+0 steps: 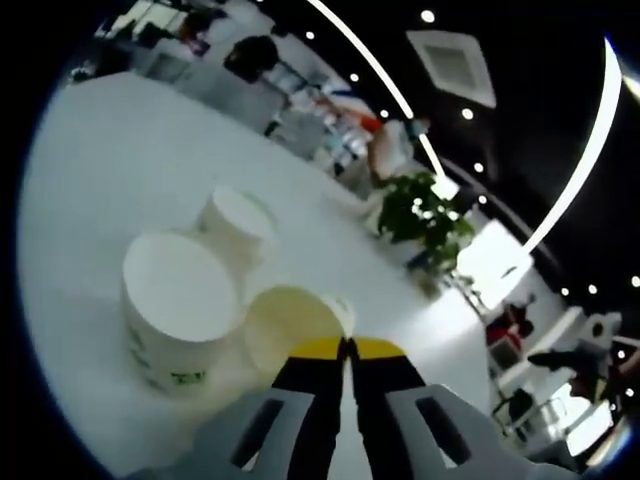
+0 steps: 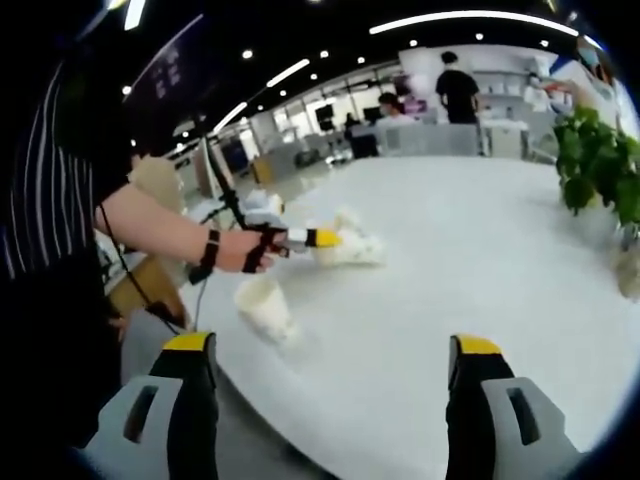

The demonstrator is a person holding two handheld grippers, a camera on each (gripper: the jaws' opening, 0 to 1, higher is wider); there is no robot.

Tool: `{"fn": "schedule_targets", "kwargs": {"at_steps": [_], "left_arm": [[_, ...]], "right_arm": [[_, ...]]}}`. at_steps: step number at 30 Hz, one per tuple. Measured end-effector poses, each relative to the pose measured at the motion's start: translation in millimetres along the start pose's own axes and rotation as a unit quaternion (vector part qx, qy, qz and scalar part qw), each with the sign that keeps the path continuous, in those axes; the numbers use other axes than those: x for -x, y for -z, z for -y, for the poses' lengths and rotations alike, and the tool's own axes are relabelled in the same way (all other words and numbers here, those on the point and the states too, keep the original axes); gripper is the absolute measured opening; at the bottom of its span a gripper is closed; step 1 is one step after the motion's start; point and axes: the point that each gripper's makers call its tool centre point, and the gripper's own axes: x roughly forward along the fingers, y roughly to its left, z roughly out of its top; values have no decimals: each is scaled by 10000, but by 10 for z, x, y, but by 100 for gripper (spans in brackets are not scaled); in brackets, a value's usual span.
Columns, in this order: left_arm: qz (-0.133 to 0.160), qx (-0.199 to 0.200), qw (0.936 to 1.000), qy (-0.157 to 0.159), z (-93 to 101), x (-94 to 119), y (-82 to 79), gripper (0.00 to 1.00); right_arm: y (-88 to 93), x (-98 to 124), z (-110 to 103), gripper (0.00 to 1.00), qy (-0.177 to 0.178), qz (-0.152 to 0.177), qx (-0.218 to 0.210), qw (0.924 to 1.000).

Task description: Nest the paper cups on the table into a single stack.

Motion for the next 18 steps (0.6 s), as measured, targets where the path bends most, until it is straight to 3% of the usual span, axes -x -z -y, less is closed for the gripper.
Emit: {"fn": "schedule_targets", "kwargs": {"at_steps": [8,18], "left_arm": [[-63,36,9999,72,145,46,-51,0],[-153,-289,9992,237,411,161,-231,0]], "right_arm": [[-23,34,-40,94,-6,96,-4,10000],[-59,40,-77,94,-53,233,50,9997]]}}
